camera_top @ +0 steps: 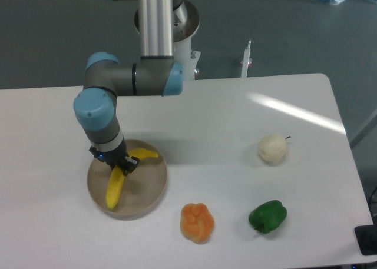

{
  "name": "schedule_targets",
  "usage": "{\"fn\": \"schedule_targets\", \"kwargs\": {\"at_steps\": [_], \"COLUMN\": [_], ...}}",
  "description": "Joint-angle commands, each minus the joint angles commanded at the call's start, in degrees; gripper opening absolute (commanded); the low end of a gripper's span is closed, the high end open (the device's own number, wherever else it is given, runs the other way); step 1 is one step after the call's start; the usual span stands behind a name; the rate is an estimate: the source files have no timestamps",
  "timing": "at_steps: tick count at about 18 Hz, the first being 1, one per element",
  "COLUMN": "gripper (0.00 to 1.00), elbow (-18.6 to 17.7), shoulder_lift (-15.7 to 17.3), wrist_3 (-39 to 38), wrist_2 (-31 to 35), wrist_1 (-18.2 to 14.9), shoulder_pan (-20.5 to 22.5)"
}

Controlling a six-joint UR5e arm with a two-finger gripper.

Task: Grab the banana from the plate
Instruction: 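Lower the gripper onto the banana's stem end and close on it, then lift the held banana up off the plate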

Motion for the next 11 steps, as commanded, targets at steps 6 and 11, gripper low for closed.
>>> {"fn": "schedule_targets", "kwargs": {"at_steps": [6,11], "gripper": [0.31,0.31], "elbow": [0.7,0.6], "shoulder_lift": [2.7,4.7], "wrist_3": [9.1,17.6], "wrist_2": [0.2,0.1], "wrist_1": [-1.3,-2.5], "shoulder_pan": [8.3,15.1]}}
